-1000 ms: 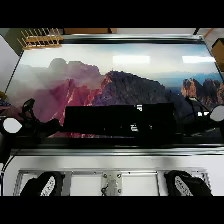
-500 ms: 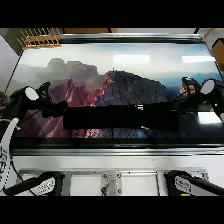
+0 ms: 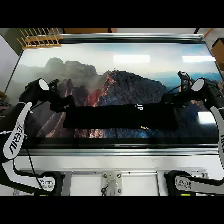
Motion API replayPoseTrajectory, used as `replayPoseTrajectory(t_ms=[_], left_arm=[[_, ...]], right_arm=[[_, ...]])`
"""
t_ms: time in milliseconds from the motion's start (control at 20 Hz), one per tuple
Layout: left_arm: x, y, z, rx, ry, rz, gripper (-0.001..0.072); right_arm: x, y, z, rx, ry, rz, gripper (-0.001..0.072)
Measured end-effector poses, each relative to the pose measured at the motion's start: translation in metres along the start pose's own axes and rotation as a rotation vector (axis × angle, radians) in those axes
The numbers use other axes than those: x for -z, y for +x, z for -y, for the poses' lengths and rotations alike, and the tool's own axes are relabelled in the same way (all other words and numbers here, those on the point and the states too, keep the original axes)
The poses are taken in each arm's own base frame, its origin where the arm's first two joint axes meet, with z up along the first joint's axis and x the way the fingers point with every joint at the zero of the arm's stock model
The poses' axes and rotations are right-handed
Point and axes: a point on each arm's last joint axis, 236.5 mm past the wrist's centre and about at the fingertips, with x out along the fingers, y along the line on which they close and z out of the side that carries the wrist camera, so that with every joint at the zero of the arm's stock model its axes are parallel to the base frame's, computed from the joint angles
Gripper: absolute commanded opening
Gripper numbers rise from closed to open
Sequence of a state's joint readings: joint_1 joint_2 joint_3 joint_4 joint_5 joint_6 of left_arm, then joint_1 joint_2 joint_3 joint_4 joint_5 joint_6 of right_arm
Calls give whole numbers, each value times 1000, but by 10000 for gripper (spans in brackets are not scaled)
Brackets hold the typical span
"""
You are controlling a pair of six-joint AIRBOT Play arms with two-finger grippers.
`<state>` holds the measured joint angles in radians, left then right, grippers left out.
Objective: Fold the clothes and pants, and hang the long-sleeved shirts on hangers.
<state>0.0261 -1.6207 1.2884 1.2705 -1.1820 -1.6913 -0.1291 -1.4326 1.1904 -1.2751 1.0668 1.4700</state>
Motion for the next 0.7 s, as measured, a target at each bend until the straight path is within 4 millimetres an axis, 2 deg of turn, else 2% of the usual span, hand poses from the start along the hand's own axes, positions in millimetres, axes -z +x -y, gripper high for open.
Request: replayPoseTrajectory(t_ms=[100, 200, 250, 300, 350, 500, 600, 700], left_arm=[[-13, -12, 10, 25, 6, 40, 588], [-25, -35, 21, 43, 23, 102, 587], [-27, -46, 27, 56, 29, 128, 450], [-26, -56, 33, 64, 42, 149, 173], [-21, -63, 39, 70, 55, 163, 6], [1, -73, 62, 94, 108, 200, 6], [18, -70, 79, 113, 149, 212, 6], [35, -63, 101, 142, 184, 206, 6]], right_arm=[[-14, -6, -7, -33, 14, 51, 673], [-27, -22, -1, -39, -3, 104, 673], [-29, -31, 5, -41, -10, 119, 673], [-27, -38, 16, -38, -14, 119, 673], [-23, -45, 31, -34, -6, 113, 673], [7, -47, 80, -74, 85, 70, 673], [29, -39, 112, -111, 184, 45, 673], [49, -27, 134, -151, 264, 12, 673]])
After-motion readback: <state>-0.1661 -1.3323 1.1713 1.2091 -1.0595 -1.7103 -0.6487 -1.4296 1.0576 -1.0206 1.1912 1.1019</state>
